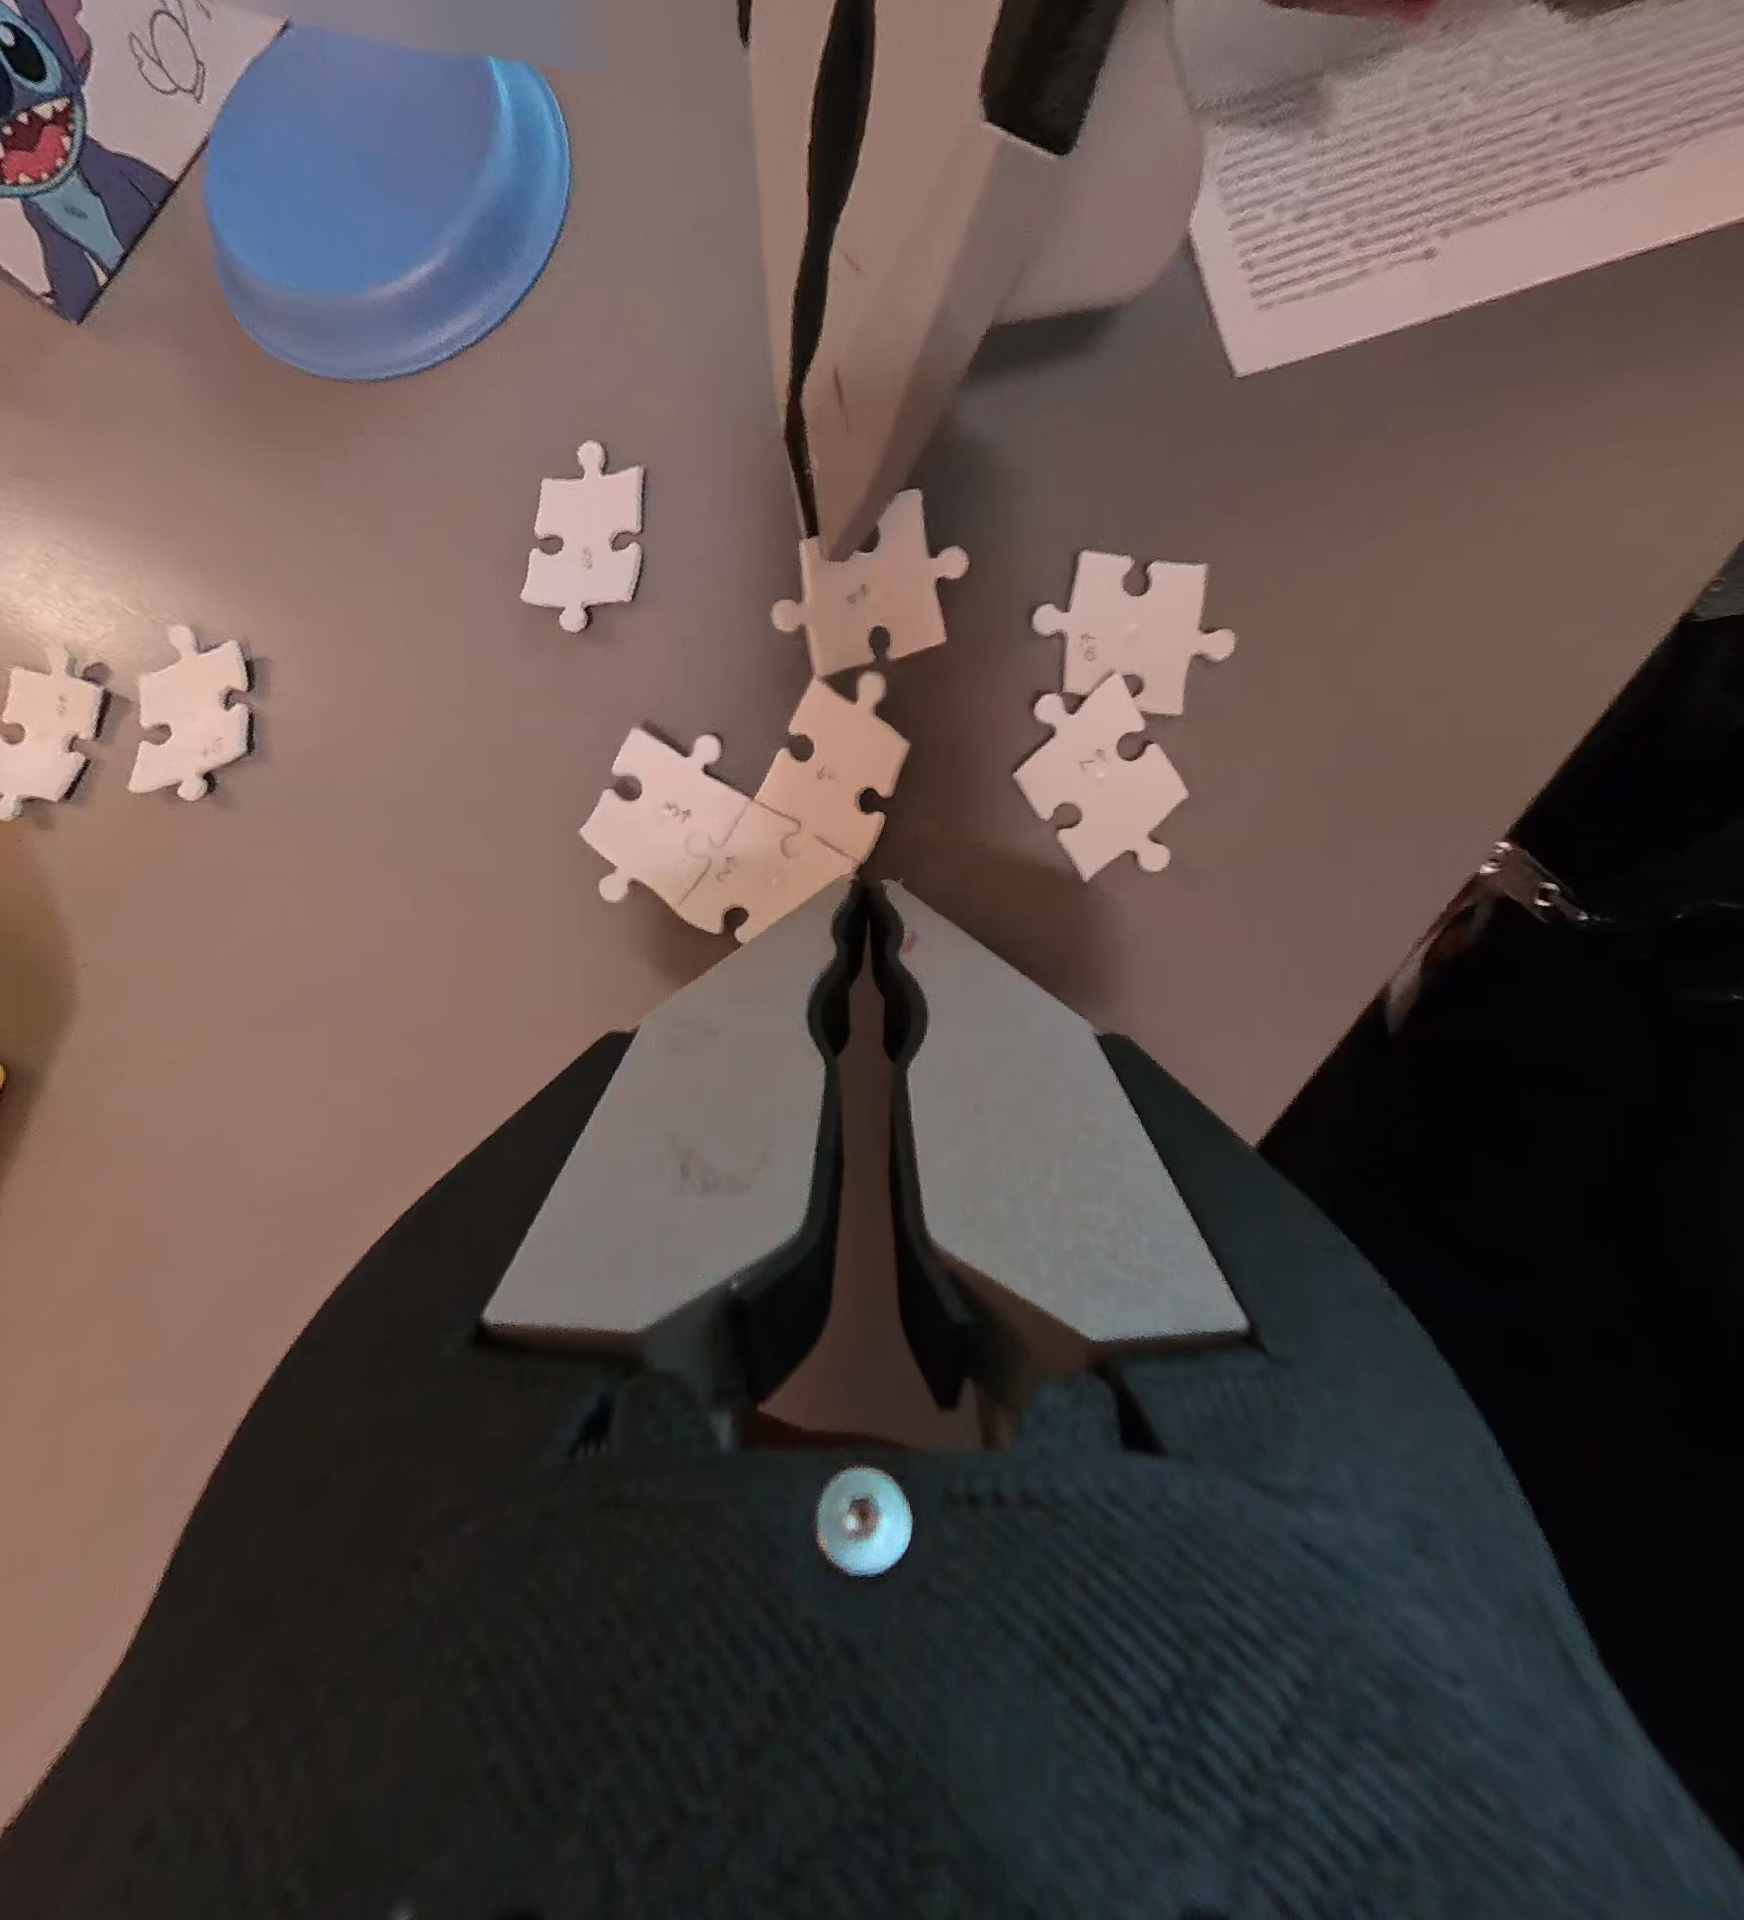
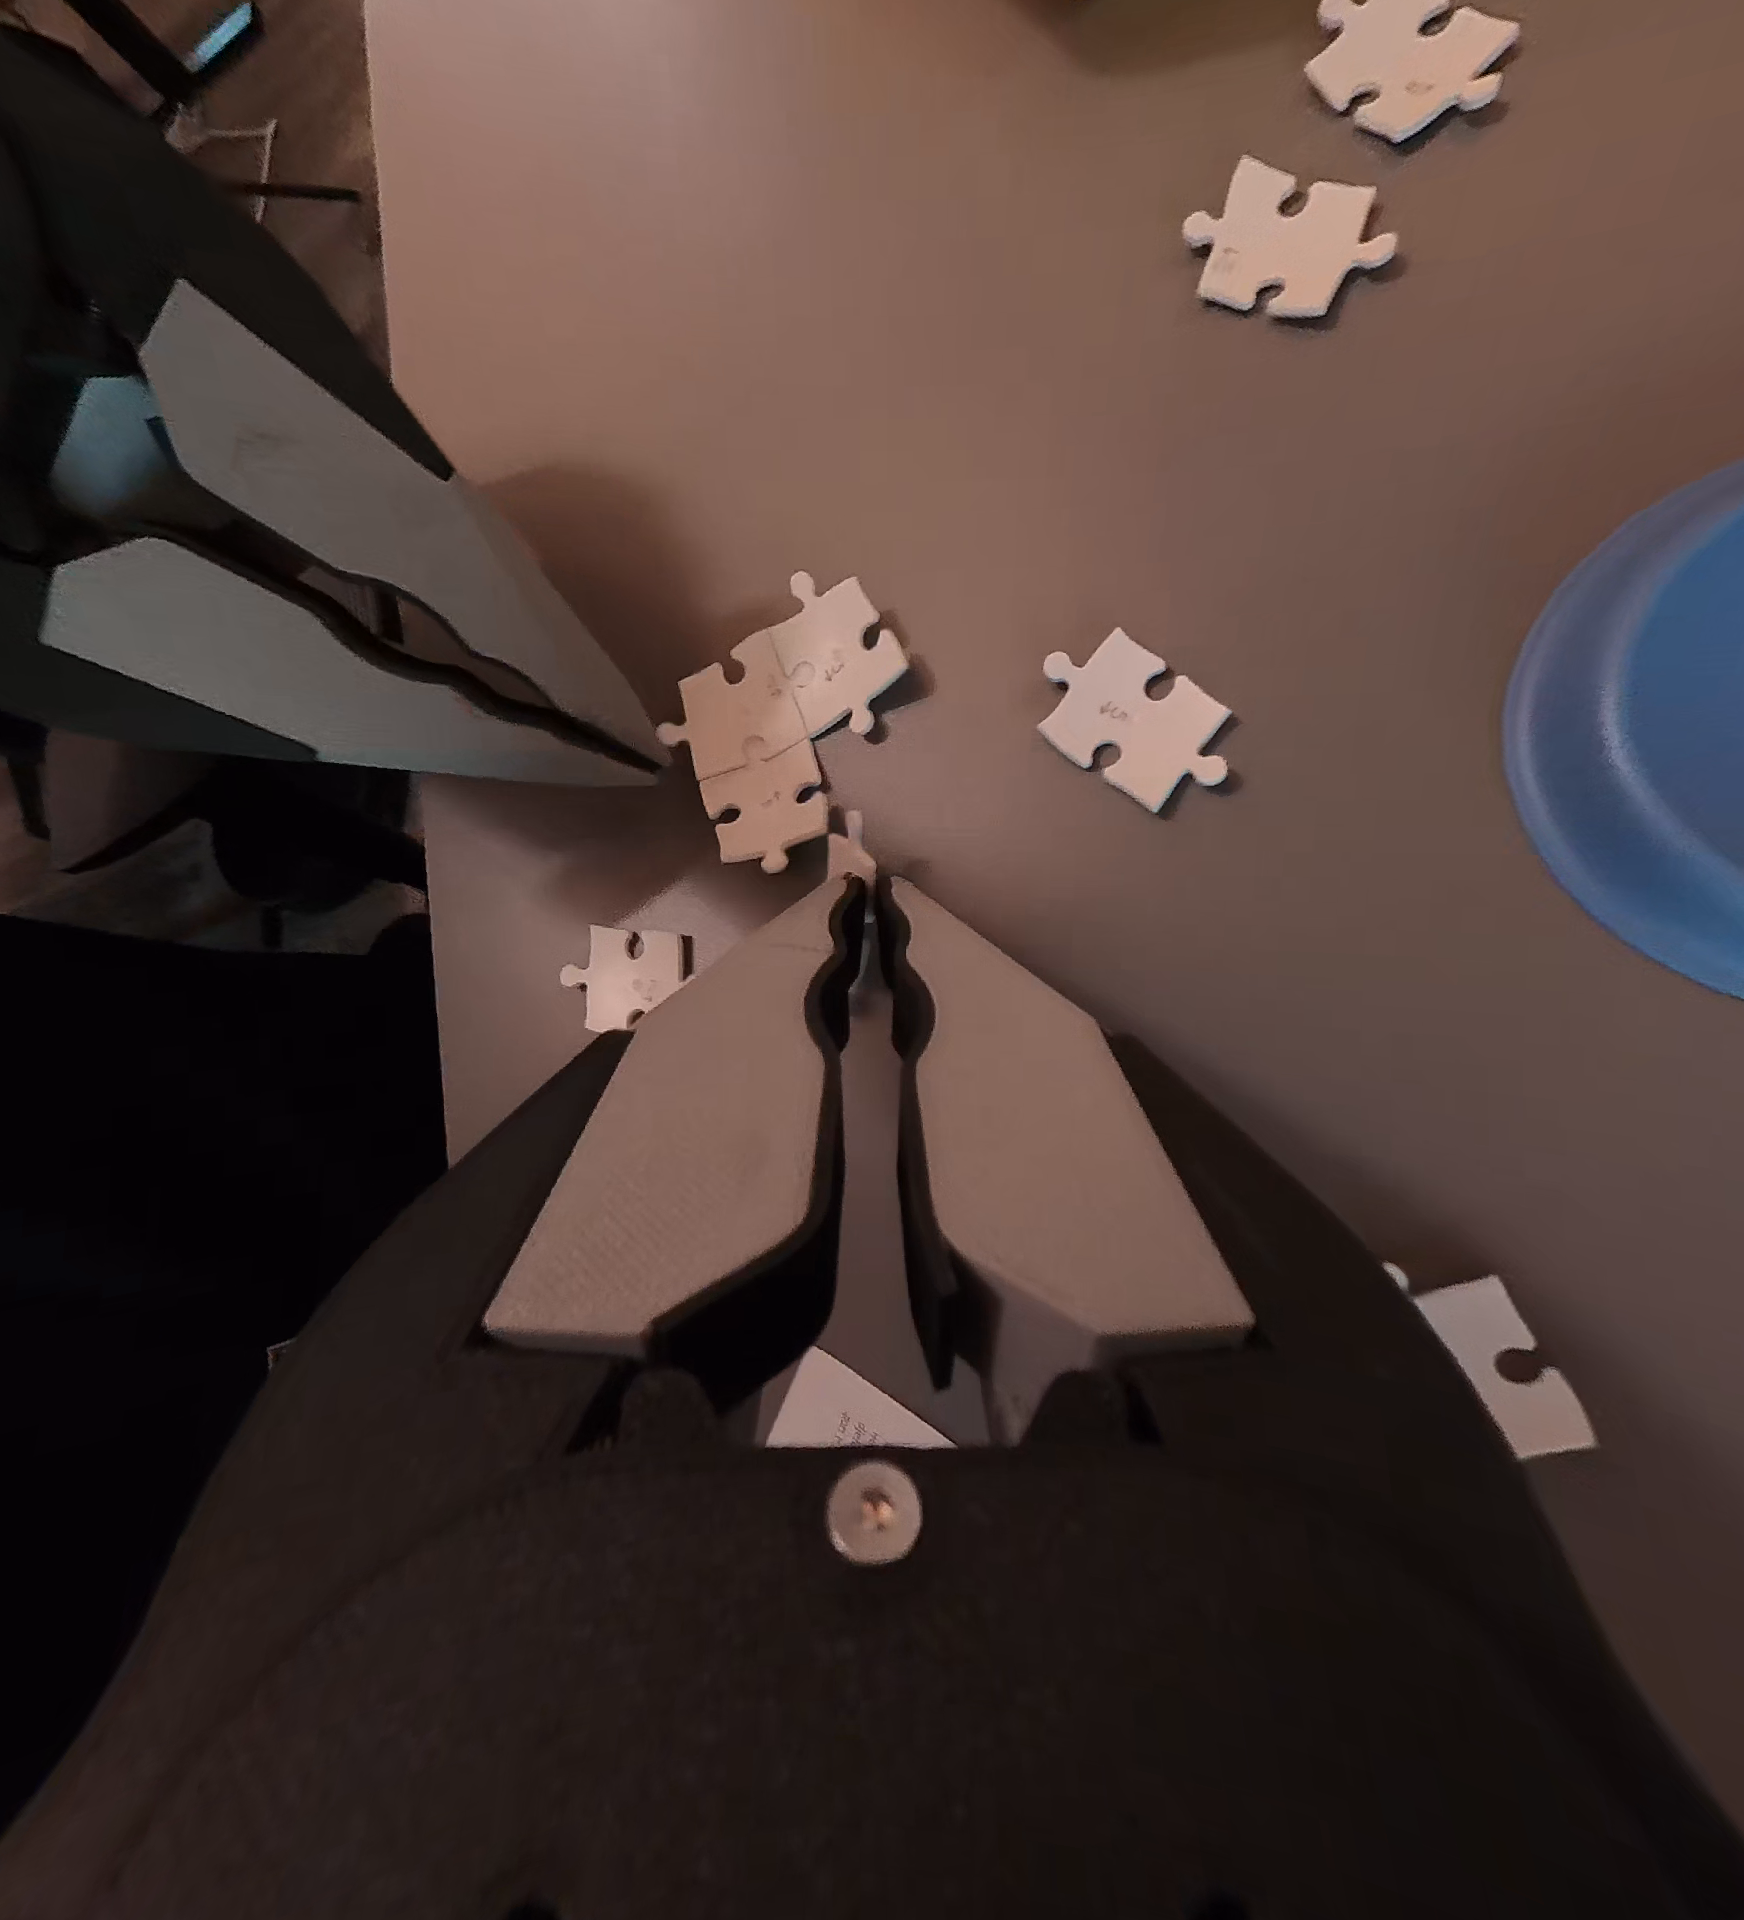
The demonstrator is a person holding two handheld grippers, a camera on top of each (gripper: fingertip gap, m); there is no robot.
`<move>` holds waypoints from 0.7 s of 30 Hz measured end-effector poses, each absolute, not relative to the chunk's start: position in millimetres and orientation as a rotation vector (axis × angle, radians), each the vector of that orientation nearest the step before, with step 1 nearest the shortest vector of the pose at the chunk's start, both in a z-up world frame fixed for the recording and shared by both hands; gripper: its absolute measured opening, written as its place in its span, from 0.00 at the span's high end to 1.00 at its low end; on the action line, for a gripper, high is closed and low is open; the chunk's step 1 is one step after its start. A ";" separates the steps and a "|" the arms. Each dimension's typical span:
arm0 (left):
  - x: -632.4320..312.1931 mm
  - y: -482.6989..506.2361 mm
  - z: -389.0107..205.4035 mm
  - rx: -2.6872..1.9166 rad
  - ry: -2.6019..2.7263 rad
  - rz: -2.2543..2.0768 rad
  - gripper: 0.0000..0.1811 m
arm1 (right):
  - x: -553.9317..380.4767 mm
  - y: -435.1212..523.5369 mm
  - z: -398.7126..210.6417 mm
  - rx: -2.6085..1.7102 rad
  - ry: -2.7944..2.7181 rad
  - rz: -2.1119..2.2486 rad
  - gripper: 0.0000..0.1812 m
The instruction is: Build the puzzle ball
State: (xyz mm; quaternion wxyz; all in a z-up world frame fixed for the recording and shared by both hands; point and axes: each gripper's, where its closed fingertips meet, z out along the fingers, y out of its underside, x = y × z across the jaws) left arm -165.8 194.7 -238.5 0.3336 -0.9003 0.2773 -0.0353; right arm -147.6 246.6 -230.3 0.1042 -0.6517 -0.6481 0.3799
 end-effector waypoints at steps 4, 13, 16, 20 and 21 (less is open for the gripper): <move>-166.1 198.9 -222.7 -2.311 0.738 -0.112 1.00 | -149.0 258.6 -222.1 -1.930 -1.835 1.132 1.00; -176.9 214.7 -241.6 -2.344 0.977 -0.021 1.00 | -171.2 264.0 -204.5 -1.995 -1.584 1.337 1.00; -176.9 213.4 -239.3 -2.342 0.973 -0.046 1.00 | -177.3 258.7 -200.6 -2.008 -1.511 1.421 1.00; -176.9 210.6 -243.1 -2.357 0.954 -0.088 1.00 | -186.4 247.4 -203.5 -2.031 -1.442 1.485 1.00; -176.9 210.3 -244.8 -2.360 0.948 -0.093 1.00 | -188.2 245.8 -206.5 -2.040 -1.429 1.478 1.00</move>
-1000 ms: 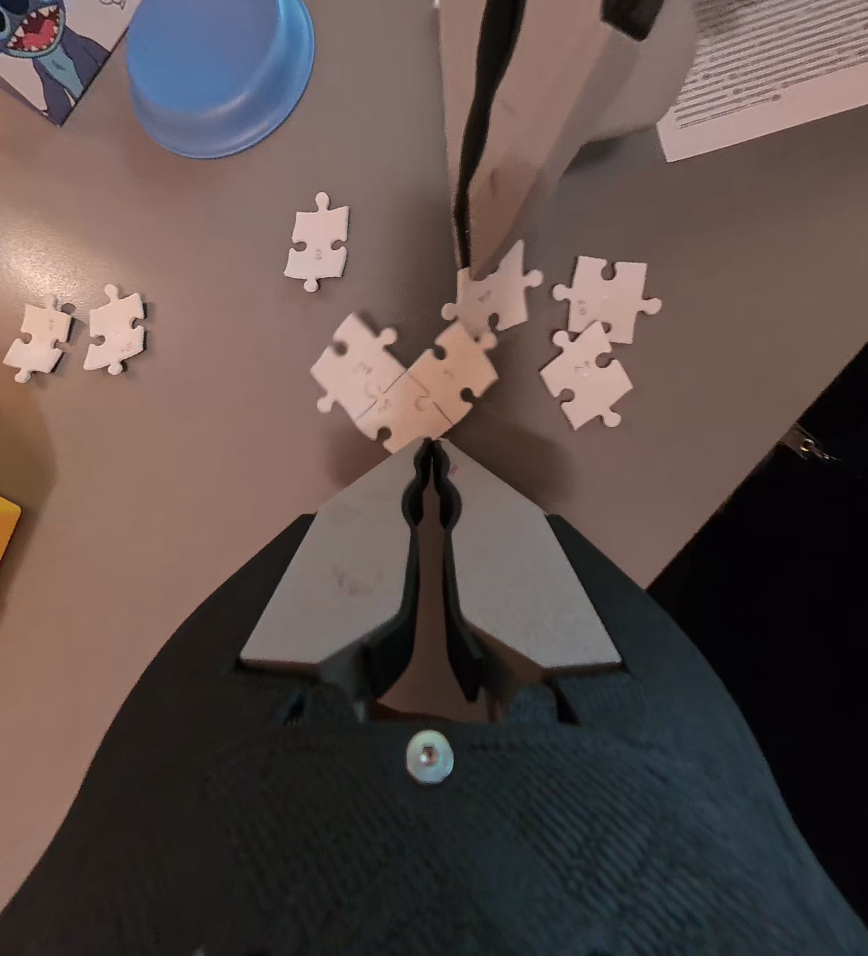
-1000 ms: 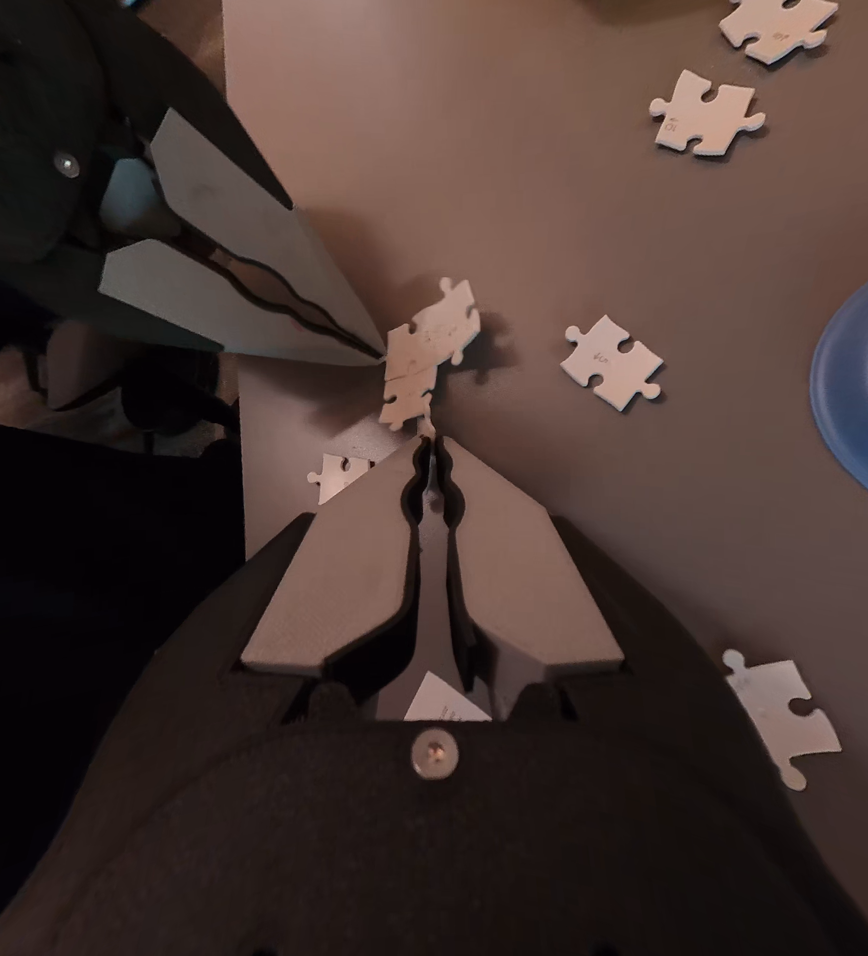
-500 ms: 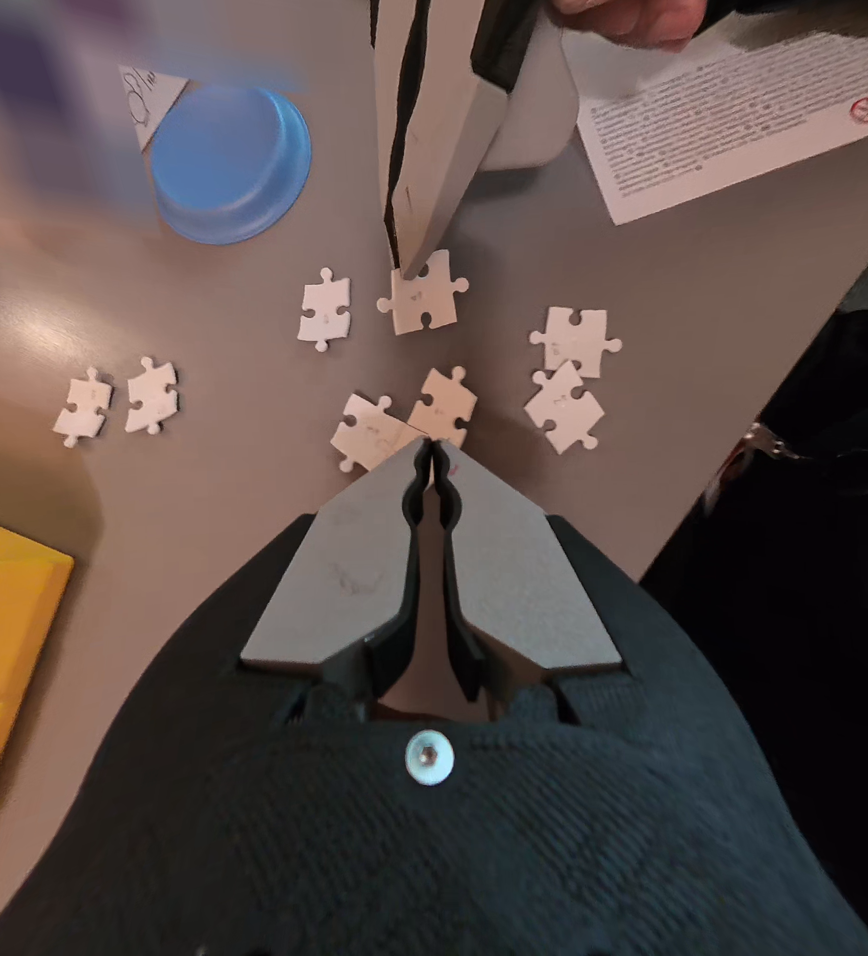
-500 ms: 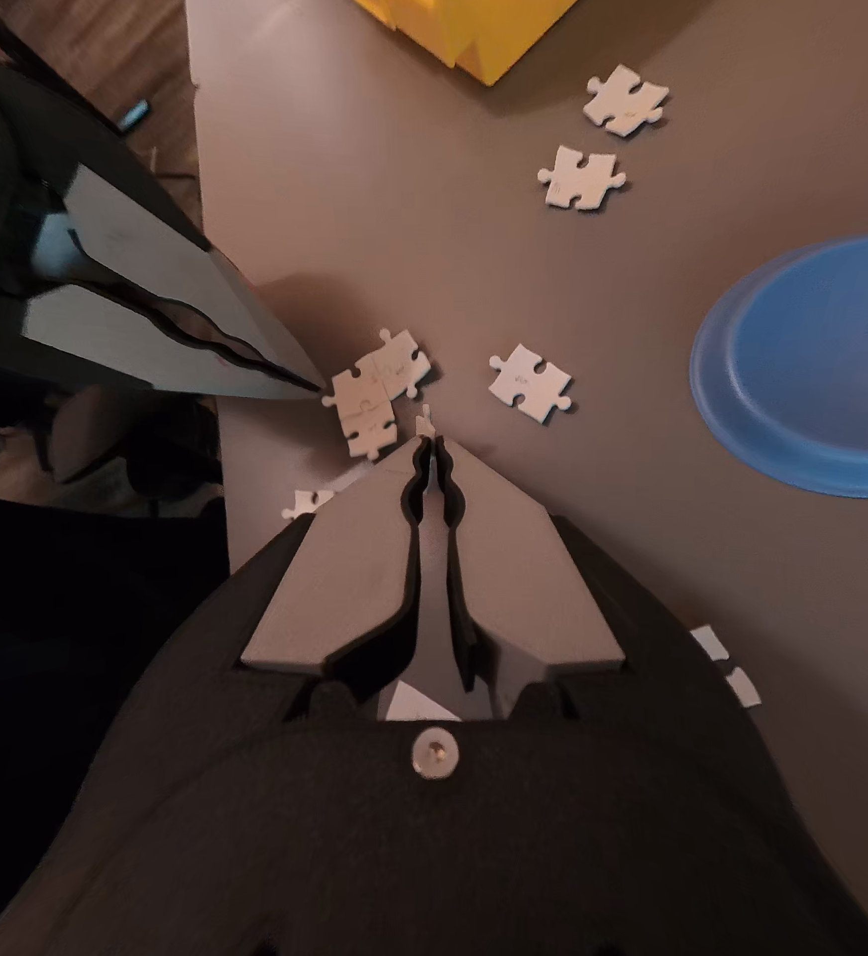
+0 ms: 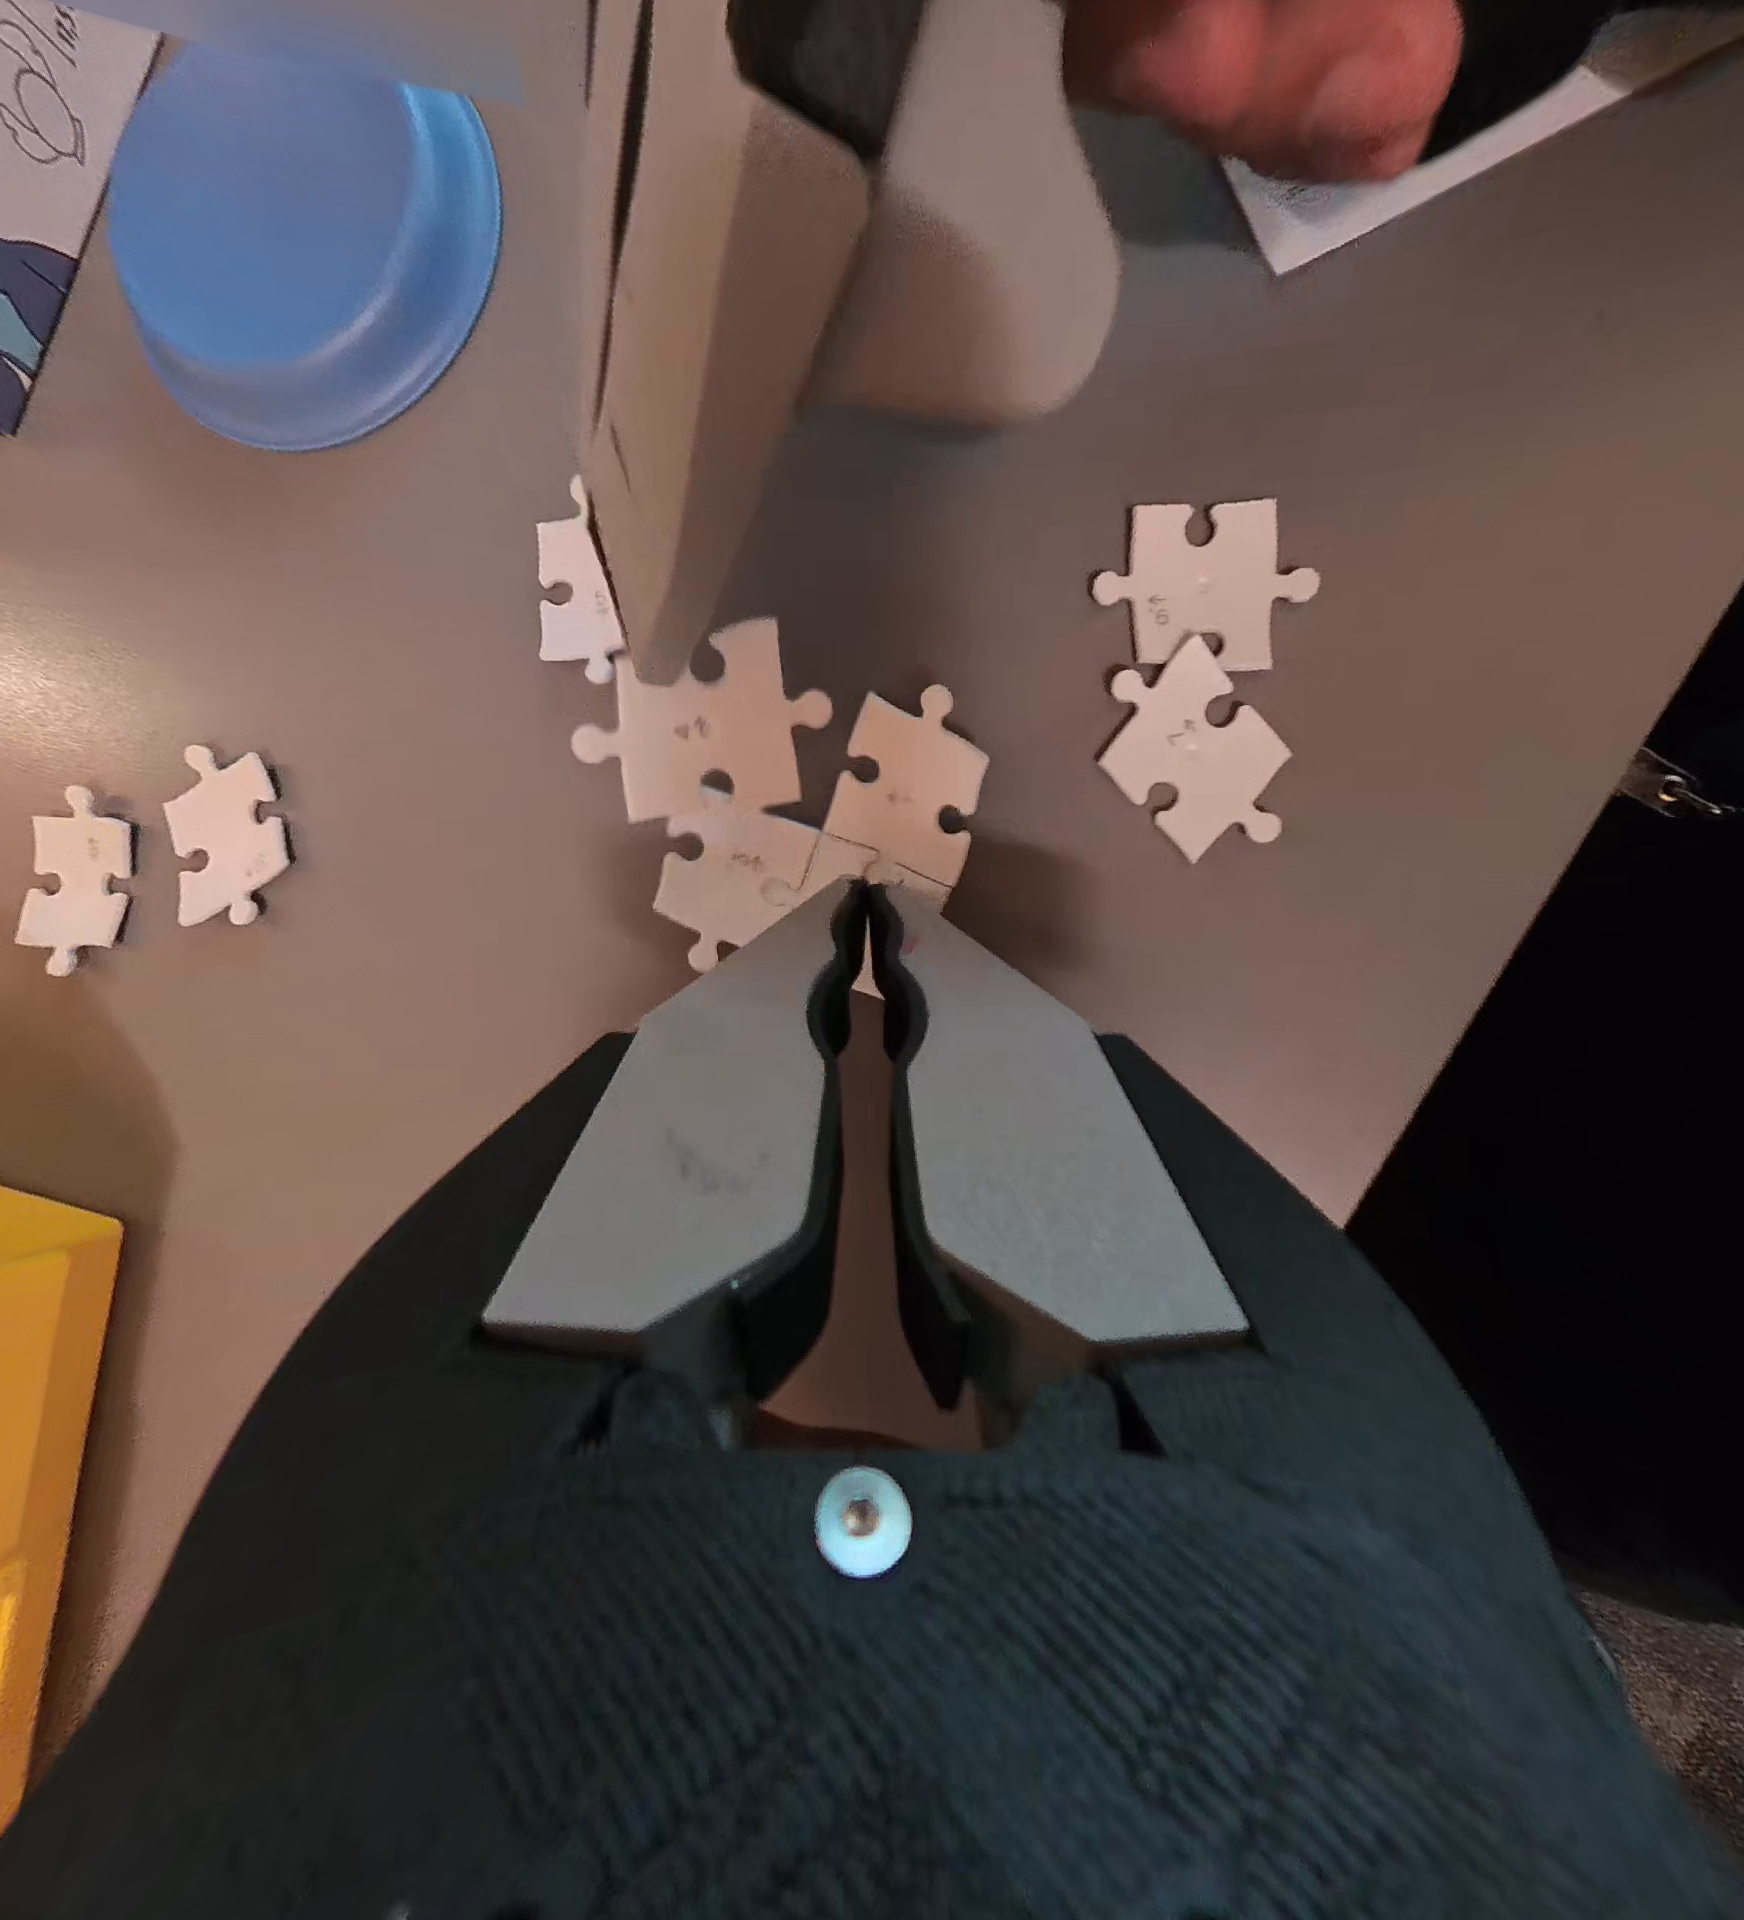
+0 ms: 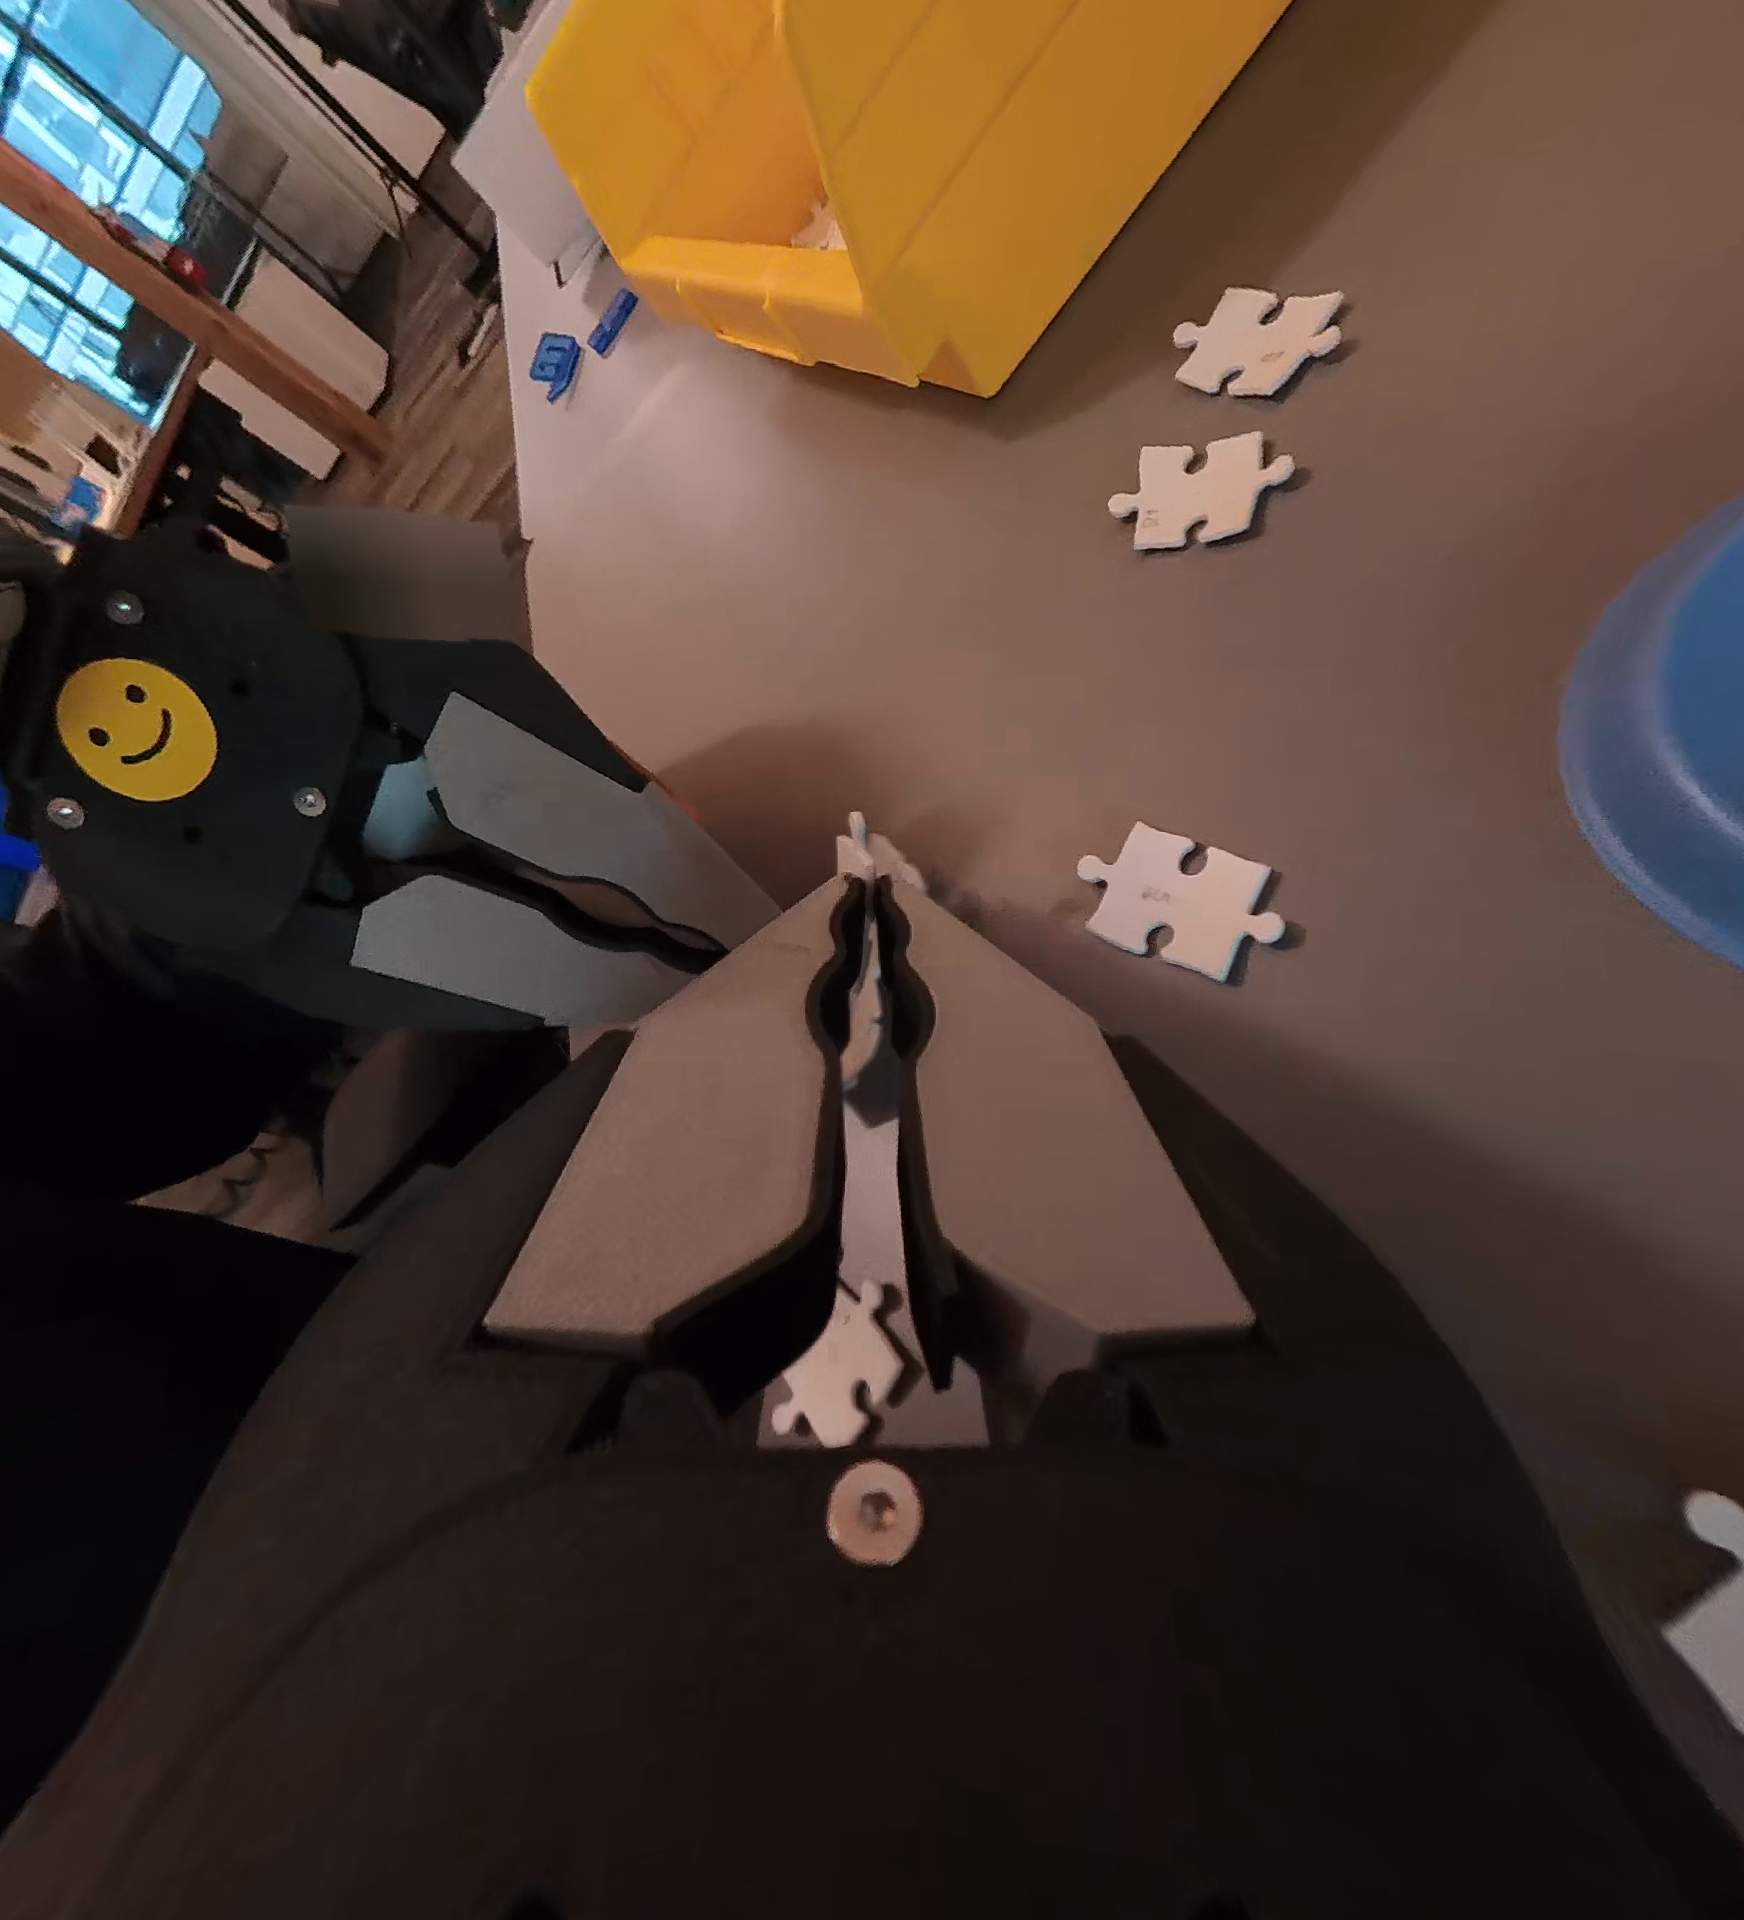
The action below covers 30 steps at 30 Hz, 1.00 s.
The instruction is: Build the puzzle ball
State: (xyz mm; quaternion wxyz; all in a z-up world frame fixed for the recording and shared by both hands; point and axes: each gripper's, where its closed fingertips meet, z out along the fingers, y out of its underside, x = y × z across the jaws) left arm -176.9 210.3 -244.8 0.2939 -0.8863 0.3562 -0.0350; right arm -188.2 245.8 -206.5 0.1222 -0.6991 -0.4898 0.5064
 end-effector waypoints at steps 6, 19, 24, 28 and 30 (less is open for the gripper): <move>-172.6 211.8 -243.7 -2.350 0.862 -0.124 1.00 | -190.0 247.2 -218.9 -2.073 -1.331 1.402 1.00; -173.2 213.6 -242.3 -2.319 0.828 -0.111 1.00 | -198.2 249.7 -222.2 -2.045 -1.348 1.350 1.00; -174.9 217.3 -240.2 -2.315 0.827 -0.111 1.00 | -197.6 248.7 -224.0 -2.037 -1.381 1.356 1.00; -176.0 220.7 -244.8 -2.323 0.842 -0.085 1.00 | -197.0 246.8 -224.5 -2.016 -1.432 1.362 1.00; -176.0 221.5 -244.8 -2.320 0.851 -0.077 1.00 | -196.3 247.7 -224.5 -1.999 -1.456 1.357 1.00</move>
